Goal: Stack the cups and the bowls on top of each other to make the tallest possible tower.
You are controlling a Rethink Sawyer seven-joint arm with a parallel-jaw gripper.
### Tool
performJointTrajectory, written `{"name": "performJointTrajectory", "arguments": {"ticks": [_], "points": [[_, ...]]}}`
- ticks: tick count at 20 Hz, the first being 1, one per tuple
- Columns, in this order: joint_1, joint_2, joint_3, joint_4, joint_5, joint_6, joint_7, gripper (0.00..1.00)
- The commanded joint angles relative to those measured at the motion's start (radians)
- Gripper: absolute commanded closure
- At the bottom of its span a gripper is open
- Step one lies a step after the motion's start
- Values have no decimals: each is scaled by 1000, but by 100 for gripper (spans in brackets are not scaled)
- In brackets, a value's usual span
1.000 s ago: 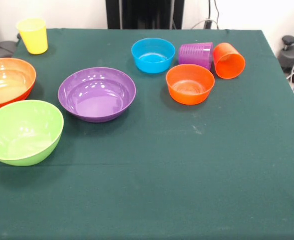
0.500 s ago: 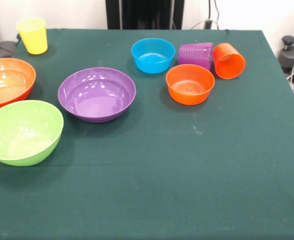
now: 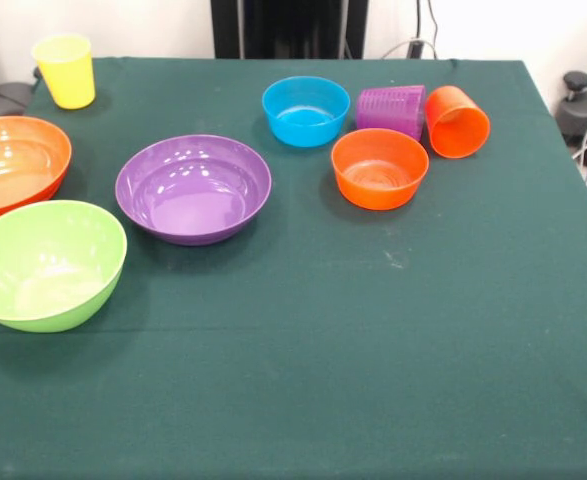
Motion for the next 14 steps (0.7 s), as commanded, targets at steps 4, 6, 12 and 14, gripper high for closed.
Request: {"name": "performJointTrajectory", "arguments": {"ticks": [4,6,12,14], "points": [[28,75,189,-11,-8,-43,-252,0],[55,67,181,44,0,-81,-233,0],[90,71,181,132,11,-109,-231,0],[99,76,181,152,19,-94,-224,0]]}}
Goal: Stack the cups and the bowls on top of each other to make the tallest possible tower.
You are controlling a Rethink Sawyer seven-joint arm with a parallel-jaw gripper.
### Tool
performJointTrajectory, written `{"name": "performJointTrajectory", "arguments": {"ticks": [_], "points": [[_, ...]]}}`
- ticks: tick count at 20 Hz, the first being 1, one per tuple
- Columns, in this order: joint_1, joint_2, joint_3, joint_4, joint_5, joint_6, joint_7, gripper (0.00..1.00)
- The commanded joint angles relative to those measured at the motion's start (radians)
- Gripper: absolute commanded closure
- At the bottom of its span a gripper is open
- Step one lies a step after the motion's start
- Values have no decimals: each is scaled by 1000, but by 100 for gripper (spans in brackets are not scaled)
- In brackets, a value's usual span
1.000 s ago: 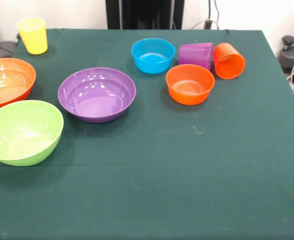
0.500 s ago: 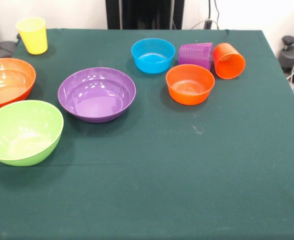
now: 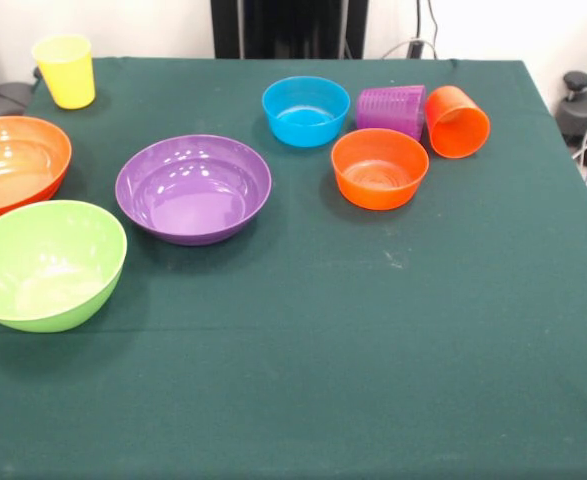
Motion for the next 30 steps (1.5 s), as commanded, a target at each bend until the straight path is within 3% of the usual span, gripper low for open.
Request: {"name": "performJointTrajectory", "arguments": {"ticks": [1,8,14,21,30], "points": [[65,34,184,126,24,-72,-228,0],[83,27,183,174,57,0,-192,0],[85,87,194,140,26,-17,-125,0],[94,29,224,186,62,-84,-148,0],[135,33,199,211,-8,-120,-198,0]]}}
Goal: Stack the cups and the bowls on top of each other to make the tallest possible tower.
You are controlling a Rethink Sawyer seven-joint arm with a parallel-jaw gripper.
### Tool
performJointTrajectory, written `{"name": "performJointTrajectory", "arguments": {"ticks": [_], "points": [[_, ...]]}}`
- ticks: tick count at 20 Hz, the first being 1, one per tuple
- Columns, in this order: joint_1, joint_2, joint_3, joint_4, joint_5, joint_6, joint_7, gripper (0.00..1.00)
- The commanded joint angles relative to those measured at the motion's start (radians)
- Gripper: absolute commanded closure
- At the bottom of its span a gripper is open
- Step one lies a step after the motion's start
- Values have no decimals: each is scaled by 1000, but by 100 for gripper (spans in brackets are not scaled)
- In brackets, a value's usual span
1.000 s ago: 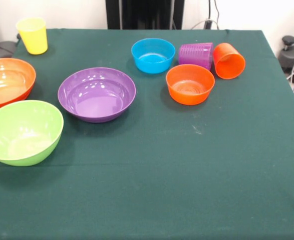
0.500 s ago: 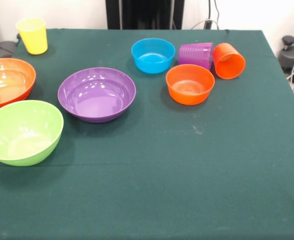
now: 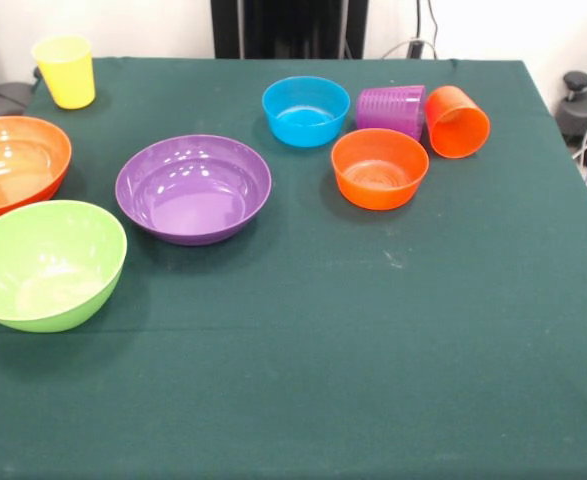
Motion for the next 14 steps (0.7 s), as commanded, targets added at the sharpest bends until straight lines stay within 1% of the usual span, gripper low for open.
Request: {"name": "performJointTrajectory", "arguments": {"ticks": [1,2,5,7,8,11,14], "points": [[75,32,184,83,-14,-49,-216,0],[74,13,191,92,-11,-58,-246,0],[85,-24,186,129,1,-39,-286,0],[90,-44,187,144,7,-33,-301,0],[91,-56,190,150,7,-44,-308,0],[86,-76,208,159,-10,-83,-338,0],[91,-82,215,170,-32,-87,-358,0]]}}
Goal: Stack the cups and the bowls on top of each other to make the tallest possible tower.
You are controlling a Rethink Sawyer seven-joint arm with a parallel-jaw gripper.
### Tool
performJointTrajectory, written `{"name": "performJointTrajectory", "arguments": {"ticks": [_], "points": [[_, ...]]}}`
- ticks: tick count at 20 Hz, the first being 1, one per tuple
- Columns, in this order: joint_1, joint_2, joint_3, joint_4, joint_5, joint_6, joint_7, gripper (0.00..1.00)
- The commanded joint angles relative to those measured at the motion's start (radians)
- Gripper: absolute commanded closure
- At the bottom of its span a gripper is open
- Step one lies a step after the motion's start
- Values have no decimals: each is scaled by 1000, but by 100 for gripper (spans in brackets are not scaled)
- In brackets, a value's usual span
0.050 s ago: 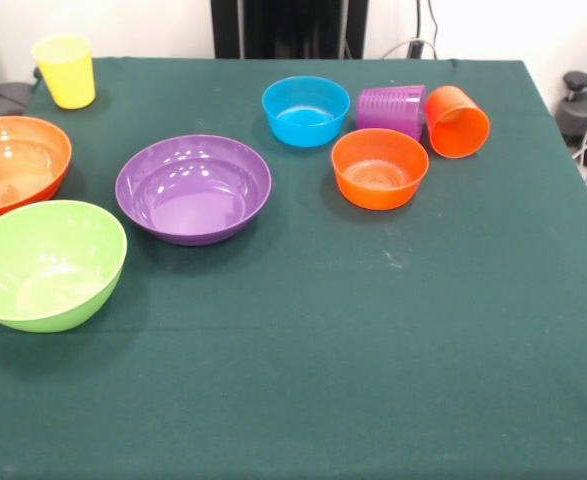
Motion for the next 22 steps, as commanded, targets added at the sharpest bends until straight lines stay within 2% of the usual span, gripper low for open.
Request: {"name": "performJointTrajectory", "arguments": {"ticks": [1,4,7,10,13,22], "points": [[33,-27,214,95,-34,-62,-370,0],[51,-28,206,108,-64,-49,-378,0],[41,-46,217,114,-82,-29,-419,0],[31,-71,241,120,-99,-54,-461,0],[25,-76,250,112,-104,-31,-460,0],[32,-75,275,96,-136,-73,-435,0]]}}
